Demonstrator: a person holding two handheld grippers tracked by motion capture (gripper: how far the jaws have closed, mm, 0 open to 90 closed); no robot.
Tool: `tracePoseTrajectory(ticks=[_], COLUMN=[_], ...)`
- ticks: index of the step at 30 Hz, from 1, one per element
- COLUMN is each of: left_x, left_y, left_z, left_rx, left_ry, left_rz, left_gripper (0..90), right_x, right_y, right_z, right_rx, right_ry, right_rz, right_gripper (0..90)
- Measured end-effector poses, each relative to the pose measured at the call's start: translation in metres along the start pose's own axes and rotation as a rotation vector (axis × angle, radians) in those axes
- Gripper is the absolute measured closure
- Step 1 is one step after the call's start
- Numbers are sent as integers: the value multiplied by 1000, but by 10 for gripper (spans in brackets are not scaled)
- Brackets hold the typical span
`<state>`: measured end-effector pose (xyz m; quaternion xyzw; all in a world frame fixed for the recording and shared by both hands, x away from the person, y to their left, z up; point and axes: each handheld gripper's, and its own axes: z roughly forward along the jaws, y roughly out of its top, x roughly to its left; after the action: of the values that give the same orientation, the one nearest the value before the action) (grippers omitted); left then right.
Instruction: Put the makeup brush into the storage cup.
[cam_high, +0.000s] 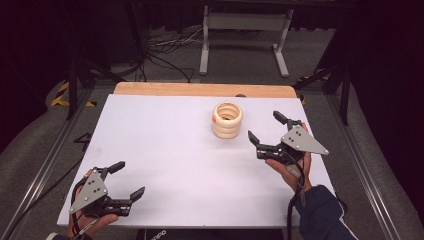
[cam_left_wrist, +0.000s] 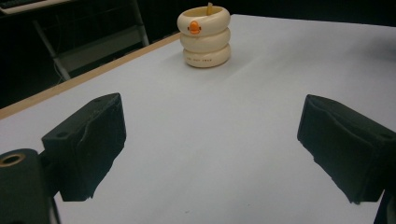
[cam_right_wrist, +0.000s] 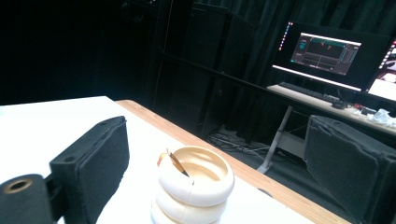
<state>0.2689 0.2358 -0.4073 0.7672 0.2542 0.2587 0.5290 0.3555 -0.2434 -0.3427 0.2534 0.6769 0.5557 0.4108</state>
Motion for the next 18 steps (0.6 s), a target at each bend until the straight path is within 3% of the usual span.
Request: tracePoseTrajectory(ticks=[18], left_x=[-1], left_y=[-1], left_z=[2], left_rx=[12], left_ry=[-6], left_rz=[5], left_gripper=[84], right_x=[-3], right_y=[-18], right_z=[-30], right_rx=[13], right_ry=[-11], right_rz=[-37], right_gripper=[64])
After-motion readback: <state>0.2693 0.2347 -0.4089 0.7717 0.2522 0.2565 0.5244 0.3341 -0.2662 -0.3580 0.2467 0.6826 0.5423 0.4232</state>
